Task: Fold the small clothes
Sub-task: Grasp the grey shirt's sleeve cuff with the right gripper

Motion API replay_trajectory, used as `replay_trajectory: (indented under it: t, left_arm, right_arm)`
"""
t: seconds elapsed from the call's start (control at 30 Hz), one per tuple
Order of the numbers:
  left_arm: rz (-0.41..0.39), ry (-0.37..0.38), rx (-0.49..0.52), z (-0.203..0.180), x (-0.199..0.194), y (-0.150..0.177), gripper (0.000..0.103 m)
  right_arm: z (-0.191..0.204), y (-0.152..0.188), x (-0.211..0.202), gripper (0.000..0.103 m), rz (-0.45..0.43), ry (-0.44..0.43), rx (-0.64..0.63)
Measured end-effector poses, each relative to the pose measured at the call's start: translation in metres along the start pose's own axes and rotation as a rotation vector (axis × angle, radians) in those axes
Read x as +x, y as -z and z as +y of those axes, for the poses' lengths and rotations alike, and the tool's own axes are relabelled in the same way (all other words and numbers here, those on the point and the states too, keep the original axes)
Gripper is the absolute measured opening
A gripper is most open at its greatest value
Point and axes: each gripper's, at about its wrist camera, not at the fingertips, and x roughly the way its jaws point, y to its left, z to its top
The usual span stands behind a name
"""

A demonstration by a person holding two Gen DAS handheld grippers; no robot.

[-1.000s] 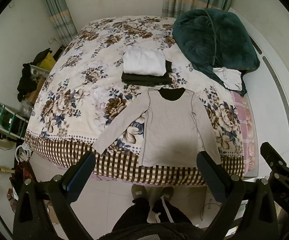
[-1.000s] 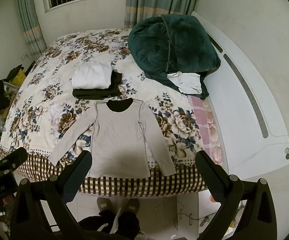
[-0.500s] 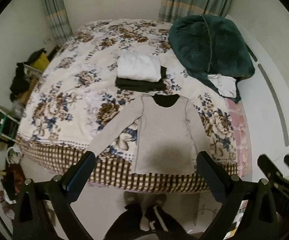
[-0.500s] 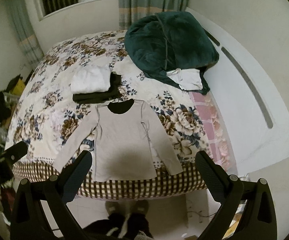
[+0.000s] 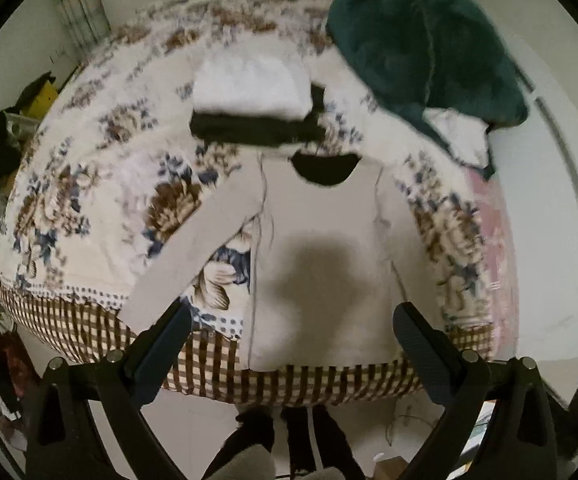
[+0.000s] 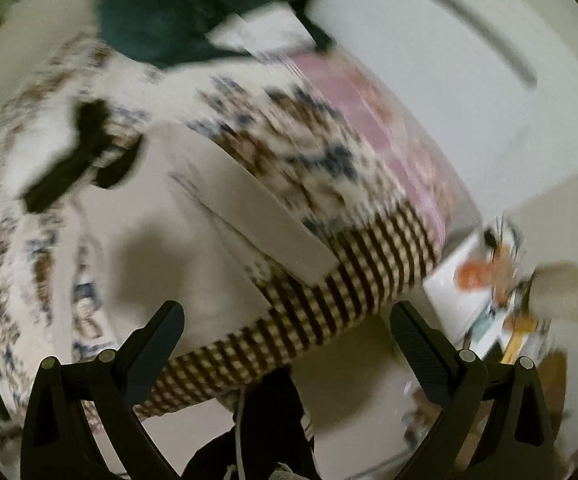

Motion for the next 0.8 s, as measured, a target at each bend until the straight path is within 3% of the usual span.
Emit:
replay_trajectory:
  t: [0.07, 0.2, 0.3, 0.43, 0.57, 0.67, 0.8]
  left_arm:
    - [0.034, -0.016, -0.005, -0.003, 0.027, -0.006, 0.103]
    - [0.080, -0.122, 0.032, -0.014, 0.083, -0.015, 0.103]
    - [0.102, -0.174, 0.064, -0.018, 0.123, -0.019, 0.103]
    - [0.128, -0.203, 0.081, -0.016, 0.174, -0.028, 0.103]
    - [0.161, -0.183, 0.089, -0.017, 0.227, -0.033, 0.103]
    - [0.144, -0.197, 0.161, -0.026, 0.266, -0.027, 0.103]
    - [0.194, -0.244, 0.274, -0.041, 0.323, -0.010, 0.103]
  right_arm:
    - [-0.018, -0.007, 0.053, 0.103, 0.062, 0.006, 0.055]
    - [-0.047, -0.014, 0.154, 0.103, 0.196, 0.010, 0.179]
    - [-0.070, -0.014, 0.211, 0.103, 0.258, 0.005, 0.287]
    - [-0.100, -0.005, 0.267, 0.103, 0.333, 0.036, 0.418]
    - [-0.120, 0.002, 0.309, 0.103, 0.371, 0.029, 0.506]
    - [-0.118, 0.000, 0.332, 0.103, 0.363, -0.018, 0.532]
    - [-0.101, -0.006, 0.354, 0.103, 0.339, -0.053, 0.516]
